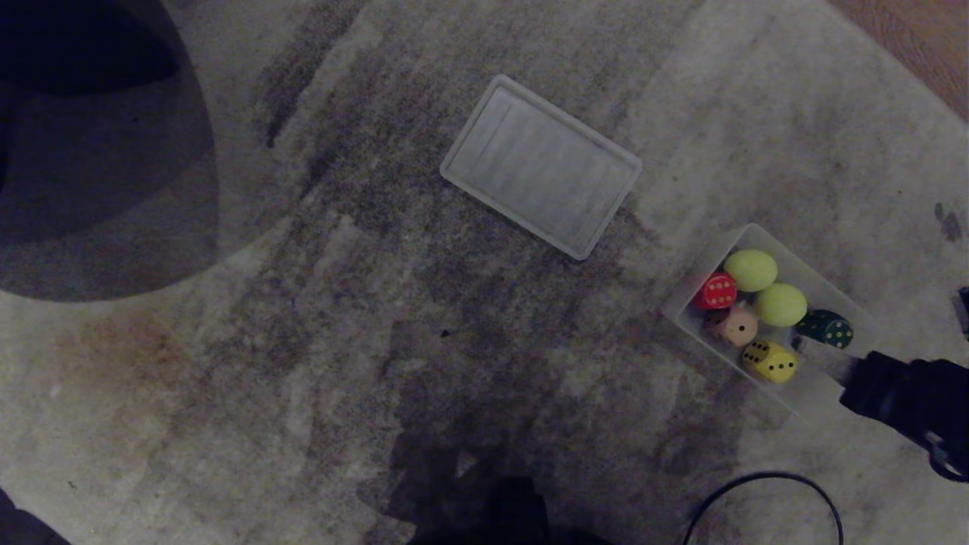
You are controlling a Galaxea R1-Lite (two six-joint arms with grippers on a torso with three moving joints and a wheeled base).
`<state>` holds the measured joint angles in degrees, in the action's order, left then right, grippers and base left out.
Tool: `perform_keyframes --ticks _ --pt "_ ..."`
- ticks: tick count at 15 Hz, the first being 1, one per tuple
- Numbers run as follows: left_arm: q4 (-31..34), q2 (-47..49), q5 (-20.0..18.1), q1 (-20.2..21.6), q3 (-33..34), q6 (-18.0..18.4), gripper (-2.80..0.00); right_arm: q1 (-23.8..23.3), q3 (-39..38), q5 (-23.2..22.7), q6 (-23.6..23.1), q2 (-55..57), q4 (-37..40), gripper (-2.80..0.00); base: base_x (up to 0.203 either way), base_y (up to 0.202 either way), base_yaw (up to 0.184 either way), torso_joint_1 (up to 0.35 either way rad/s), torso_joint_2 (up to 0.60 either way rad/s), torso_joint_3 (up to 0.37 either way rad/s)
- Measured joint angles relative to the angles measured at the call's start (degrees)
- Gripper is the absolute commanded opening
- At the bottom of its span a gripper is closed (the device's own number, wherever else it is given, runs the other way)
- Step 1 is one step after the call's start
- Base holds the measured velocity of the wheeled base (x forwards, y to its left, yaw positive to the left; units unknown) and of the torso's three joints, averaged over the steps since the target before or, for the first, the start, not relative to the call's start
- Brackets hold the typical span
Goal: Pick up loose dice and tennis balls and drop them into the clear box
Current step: Close the lid
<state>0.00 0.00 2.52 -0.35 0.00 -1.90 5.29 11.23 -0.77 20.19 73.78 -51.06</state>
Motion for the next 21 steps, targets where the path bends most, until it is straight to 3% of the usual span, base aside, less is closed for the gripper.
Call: perform_keyframes --ticks 7,10,17,21 --pt "0.0 0.0 0.0 0.0 0.0 0.0 -2.80 -0.4 -9.7 1.2 -10.4 -40.8 33.8 -2.80 0.000 0.000 0.000 0.000 0.00 0.000" --pt "0.0 0.0 0.0 0.0 0.0 0.0 -2.80 -1.1 -11.0 2.1 -14.8 -52.6 47.2 -2.80 0.000 0.000 0.000 0.000 0.00 0.000" --pt "0.0 0.0 0.0 0.0 0.0 0.0 -2.80 -2.2 -11.2 1.4 -16.8 -59.2 49.9 -2.80 0.000 0.000 0.000 0.000 0.00 0.000" --pt "0.0 0.0 0.0 0.0 0.0 0.0 -2.80 -3.9 -11.2 0.9 -18.6 -68.3 50.3 -2.80 0.000 0.000 0.000 0.000 0.00 0.000"
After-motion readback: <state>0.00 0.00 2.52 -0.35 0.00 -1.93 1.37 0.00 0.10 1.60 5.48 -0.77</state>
